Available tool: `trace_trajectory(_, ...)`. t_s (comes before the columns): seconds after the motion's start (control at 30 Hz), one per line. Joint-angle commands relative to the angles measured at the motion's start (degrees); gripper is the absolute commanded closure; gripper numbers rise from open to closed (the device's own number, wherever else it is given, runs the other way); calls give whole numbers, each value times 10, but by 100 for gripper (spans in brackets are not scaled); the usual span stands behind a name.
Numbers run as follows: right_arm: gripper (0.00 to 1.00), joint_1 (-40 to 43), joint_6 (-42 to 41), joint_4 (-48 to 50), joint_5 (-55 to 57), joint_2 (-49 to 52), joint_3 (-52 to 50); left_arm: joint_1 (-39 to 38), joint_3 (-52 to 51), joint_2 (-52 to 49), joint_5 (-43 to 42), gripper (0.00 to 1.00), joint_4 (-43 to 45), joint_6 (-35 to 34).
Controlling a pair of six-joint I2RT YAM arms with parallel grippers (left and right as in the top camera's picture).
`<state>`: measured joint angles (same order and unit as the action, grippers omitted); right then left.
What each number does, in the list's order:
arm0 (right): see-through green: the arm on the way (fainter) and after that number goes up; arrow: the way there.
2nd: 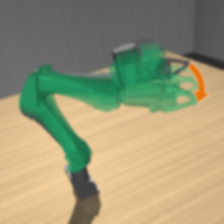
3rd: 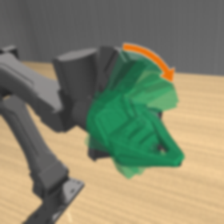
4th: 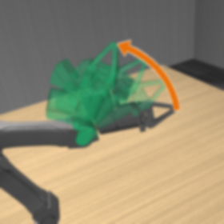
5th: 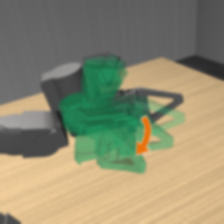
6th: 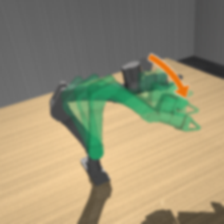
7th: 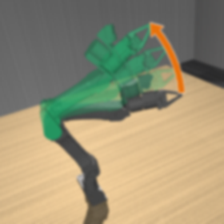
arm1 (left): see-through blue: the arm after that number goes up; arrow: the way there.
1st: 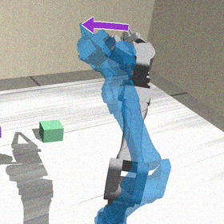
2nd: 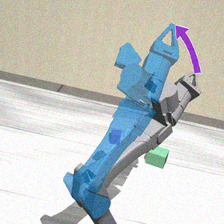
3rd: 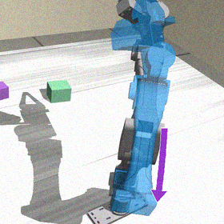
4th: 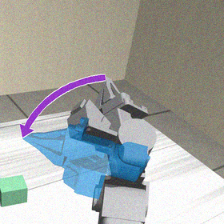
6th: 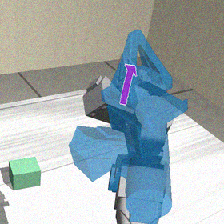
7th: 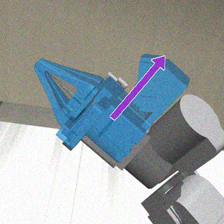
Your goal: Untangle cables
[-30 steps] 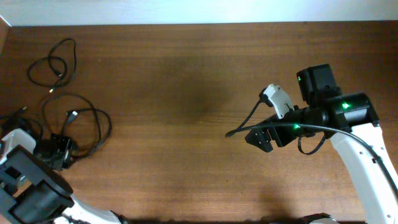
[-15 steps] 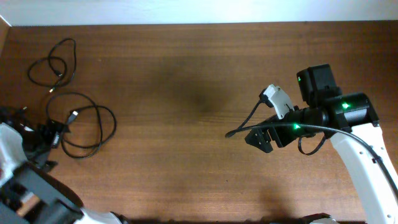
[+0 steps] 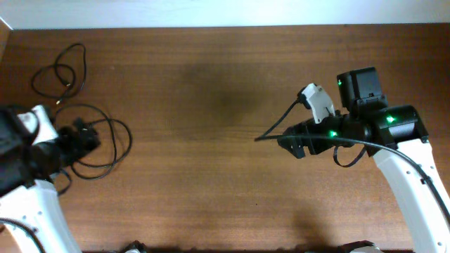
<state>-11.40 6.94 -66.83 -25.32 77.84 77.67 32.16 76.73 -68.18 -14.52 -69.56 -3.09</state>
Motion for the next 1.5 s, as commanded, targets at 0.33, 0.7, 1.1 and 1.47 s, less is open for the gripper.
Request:
trace_trajectory(0.33,11,2,-94,9,135,-3,0,-307,8,33,0,1,-26,80)
trace_trajectory(0.7,10,2,-94,-2,163,-3,0,-479,8,-1,90,1,-25,53)
trace_trajectory(1.1,1,2,-94,-9,164,-3,0,-495,8,-30,90,1,-23,53)
trace_trajectory(1.47,1,2,-94,-9,164,-3,0,-495,8,-30,90,1,-23,53)
